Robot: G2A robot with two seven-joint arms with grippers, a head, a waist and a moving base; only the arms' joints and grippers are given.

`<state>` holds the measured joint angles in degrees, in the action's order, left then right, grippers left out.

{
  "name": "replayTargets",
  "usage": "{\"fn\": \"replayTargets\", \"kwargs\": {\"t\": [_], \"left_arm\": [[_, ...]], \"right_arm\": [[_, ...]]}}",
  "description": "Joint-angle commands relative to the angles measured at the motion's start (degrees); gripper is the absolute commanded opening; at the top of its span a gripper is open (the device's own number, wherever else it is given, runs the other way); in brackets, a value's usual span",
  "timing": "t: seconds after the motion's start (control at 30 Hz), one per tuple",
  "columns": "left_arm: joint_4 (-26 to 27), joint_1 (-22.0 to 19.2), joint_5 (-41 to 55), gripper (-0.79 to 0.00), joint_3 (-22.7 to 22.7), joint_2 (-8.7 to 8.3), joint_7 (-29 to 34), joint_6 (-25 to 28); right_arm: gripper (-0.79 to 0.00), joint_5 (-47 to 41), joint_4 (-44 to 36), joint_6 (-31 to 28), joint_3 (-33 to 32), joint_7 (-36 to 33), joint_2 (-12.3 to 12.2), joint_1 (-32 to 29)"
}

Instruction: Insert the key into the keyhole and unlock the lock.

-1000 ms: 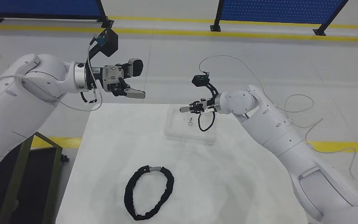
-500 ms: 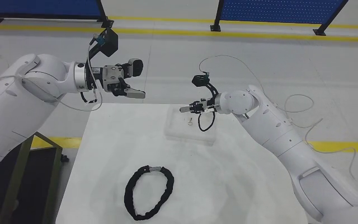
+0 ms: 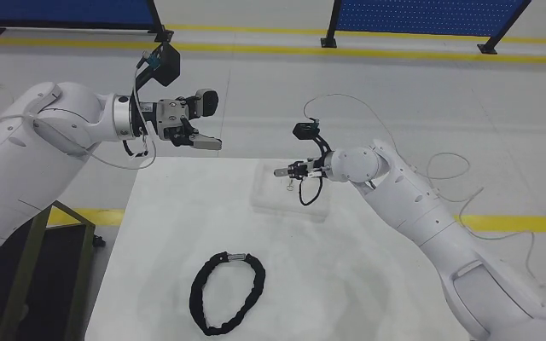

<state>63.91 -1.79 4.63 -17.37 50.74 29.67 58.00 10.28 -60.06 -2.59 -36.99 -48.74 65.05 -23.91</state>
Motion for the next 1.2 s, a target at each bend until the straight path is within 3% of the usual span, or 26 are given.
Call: {"fn": "replayTargets", "kwargs": {"t": [0.0, 0.37, 0.77, 1.03, 1.17], "left_arm": [[0.00, 0.00, 0.00, 0.000, 0.00, 0.00, 0.00, 0.00], [0.00, 0.00, 0.00, 0.000, 0.00, 0.00, 0.00, 0.00], [0.00, 0.00, 0.00, 0.000, 0.00, 0.00, 0.00, 0.00], [0.00, 0.00, 0.00, 0.000, 0.00, 0.00, 0.00, 0.00], [0.00, 0.00, 0.00, 0.000, 0.00, 0.00, 0.00, 0.00]], "right_arm": [[0.000, -0.05, 0.55, 1.48, 0.31, 0.76, 0.47, -0.17], [0.000, 2.86, 4.16, 10.18, 5.04, 2.28, 4.83, 1.14], [0.000, 3.99, 11.39, 19.08, 10.64, 3.51, 11.66, 3.15], [0.000, 4.99, 16.74, 19.89, 12.08, 3.26, 15.06, 4.49], [-0.188, 6.66, 19.30, 20.27, 12.83, 2.02, 16.37, 5.45]]}}
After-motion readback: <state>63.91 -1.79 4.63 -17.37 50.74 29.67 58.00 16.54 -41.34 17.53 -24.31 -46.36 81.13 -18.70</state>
